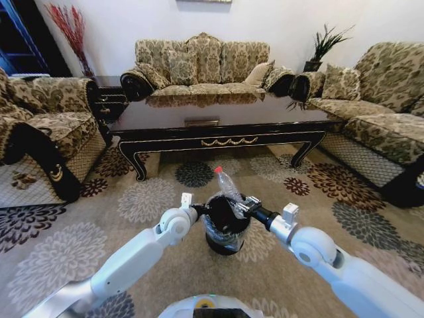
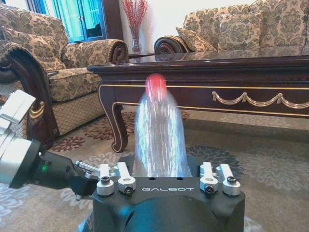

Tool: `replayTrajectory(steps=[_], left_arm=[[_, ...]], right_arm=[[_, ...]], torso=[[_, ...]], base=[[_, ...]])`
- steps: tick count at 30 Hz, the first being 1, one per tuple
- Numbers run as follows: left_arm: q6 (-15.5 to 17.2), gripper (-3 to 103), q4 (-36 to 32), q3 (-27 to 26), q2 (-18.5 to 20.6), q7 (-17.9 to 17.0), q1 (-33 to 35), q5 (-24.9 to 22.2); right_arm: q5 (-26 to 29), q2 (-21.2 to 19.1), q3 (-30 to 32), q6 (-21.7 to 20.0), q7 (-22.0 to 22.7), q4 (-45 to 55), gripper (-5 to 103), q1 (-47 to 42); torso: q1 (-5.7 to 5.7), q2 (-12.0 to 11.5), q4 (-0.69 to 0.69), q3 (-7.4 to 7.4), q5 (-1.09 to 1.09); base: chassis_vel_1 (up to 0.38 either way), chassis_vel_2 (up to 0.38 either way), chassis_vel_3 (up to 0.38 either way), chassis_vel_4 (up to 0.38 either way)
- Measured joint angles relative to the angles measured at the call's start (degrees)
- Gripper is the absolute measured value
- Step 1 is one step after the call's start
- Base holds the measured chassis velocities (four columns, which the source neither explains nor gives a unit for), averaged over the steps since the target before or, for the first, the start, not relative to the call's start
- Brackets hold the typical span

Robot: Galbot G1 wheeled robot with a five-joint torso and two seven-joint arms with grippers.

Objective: Move to the front of the table and pick up the trash from the floor, then place it into the trash bin.

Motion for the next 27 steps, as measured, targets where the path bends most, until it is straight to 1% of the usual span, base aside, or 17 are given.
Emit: replayTrajectory(steps=[2,5,6,9,10,12,20,22,24,26,27], left_arm=[[0.0,4,-0.12,-0.18,0.23,0.0,0.05,0.0],[0.01,4,-0.62,-1.63,0.97,0.02,0.71,-0.11],[0.01,4,-0.62,-1.63,0.97,0.02,0.71,-0.11],[0.01,4,-1.29,-2.86,1.44,0.03,1.86,-0.09],[0.01,4,-1.29,-2.86,1.44,0.03,1.86,-0.09],[0.01,4,-1.82,-3.79,2.02,0.18,2.98,-0.04],[0.01,4,-3.0,-7.39,3.42,0.28,5.56,0.18],[0.02,4,-3.75,-9.57,4.55,0.33,6.8,0.04],[0.01,4,-3.95,-10.29,4.94,0.33,7.16,-0.06],[-0.03,4,-4.61,-12.7,6.12,0.33,8.57,-0.51],[-0.04,4,-4.66,-12.89,6.22,0.33,8.68,-0.55]], right_arm=[[-0.07,0.05,0.01,0.0,0.0,0.01,63,-0.02],[-0.71,0.35,0.04,0.04,-0.05,-0.22,79,0.22],[-0.71,0.35,0.04,0.04,-0.05,-0.22,79,0.22],[-0.7,0.17,0.05,0.05,-0.1,-0.25,95,0.31],[-0.7,0.17,0.05,0.05,-0.1,-0.25,95,0.31],[-0.65,0.05,0.03,0.05,-0.14,-0.11,100,0.37],[-1.06,0.28,0.05,0.05,-0.18,-0.2,100,0.25],[-0.96,0.73,0.49,0.09,-0.17,-0.57,100,0.22],[-0.91,0.97,0.59,0.12,-0.16,-0.78,100,0.24],[-1.57,2.43,0.91,0.59,-0.12,-2.15,100,0.28],[-1.68,2.69,0.94,0.68,-0.09,-2.39,100,0.28]], torso=[[0.0,0.0,0.0,0.0,0.0],[0.0,0.0,0.01,0.0,0.0],[0.0,0.0,0.01,0.0,0.0],[0.0,0.0,0.01,0.0,0.0],[0.0,0.0,0.01,0.0,0.0],[0.0,0.0,0.0,0.0,0.0],[0.0,0.0,0.0,0.0,-0.01],[0.0,0.0,0.0,0.0,-0.01],[0.0,0.0,0.0,0.0,-0.01],[0.0,0.0,0.01,0.0,-0.01],[0.0,0.0,0.01,0.0,-0.02]], base=[[0.0,0.0,0.0,0.0],[0.0,0.0,0.0,0.0],[0.0,0.0,0.0,0.0],[0.0,0.0,0.0,0.0],[0.0,0.0,0.0,0.0],[0.0,0.0,0.0,0.0],[0.0,0.0,0.0,0.0],[0.0,0.0,0.0,0.0],[0.0,0.0,0.0,0.0],[0.0,0.0,0.0,0.0],[0.0,0.0,0.0,0.0]])
